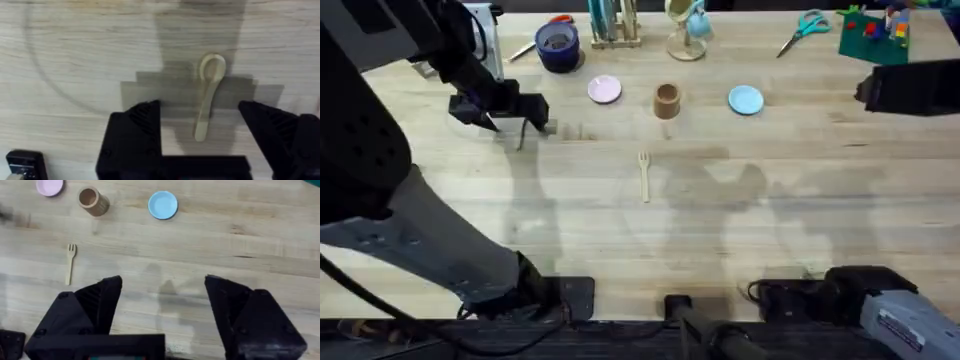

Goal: Pick up a utensil and set it on the pink plate, then put the other utensil in the container.

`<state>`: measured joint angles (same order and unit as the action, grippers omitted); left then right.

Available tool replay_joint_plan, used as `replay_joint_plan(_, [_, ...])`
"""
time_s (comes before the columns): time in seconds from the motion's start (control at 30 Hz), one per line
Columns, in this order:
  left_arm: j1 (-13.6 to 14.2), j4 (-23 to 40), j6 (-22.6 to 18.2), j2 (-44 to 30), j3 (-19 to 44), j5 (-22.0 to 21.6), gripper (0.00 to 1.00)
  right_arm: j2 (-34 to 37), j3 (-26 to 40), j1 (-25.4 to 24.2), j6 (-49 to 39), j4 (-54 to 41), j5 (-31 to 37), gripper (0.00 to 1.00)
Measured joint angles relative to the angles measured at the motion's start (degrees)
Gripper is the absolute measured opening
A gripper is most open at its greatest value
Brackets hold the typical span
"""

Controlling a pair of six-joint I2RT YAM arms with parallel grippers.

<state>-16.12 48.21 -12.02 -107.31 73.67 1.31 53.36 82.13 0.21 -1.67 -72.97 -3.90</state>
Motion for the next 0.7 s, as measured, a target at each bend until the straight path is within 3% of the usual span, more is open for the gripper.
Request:
replay_joint_plan(0.03, [0.0,0.02,0.01,0.0,0.0,0.23,0.923,0.0,0.0,0.0,0.0,0.0,0.0,0.995])
replay_joint_plan(0.07, [0.0,0.23,0.12,-0.07,0.0,0.75,0.819,0.0,0.0,0.0,0.0,0.0,0.0,0.996])
replay_joint_plan(0.2, [0.22,1.32,-0.01,-0.26,0.22,1.42,0.181,0.0,0.0,0.0,0.0,0.0,0.0,0.996])
replay_joint_plan(0.23, [0.22,1.53,-0.2,-0.26,0.23,1.55,0.084,0.0,0.0,0.0,0.0,0.0,0.0,0.996])
replay_joint_plan(0.43, [0.22,2.32,-0.21,-0.28,0.59,1.7,0.046,0.0,0.0,0.0,0.0,0.0,0.0,0.996])
replay_joint_plan(0.53, [0.22,6.15,-0.21,-1.06,2.06,1.68,0.041,0.0,0.0,0.0,0.0,0.0,0.0,0.996])
replay_joint_plan(0.7, [0.96,13.02,-0.21,-2.92,9.58,1.74,0.041,0.0,0.0,0.0,0.0,0.0,0.0,0.996])
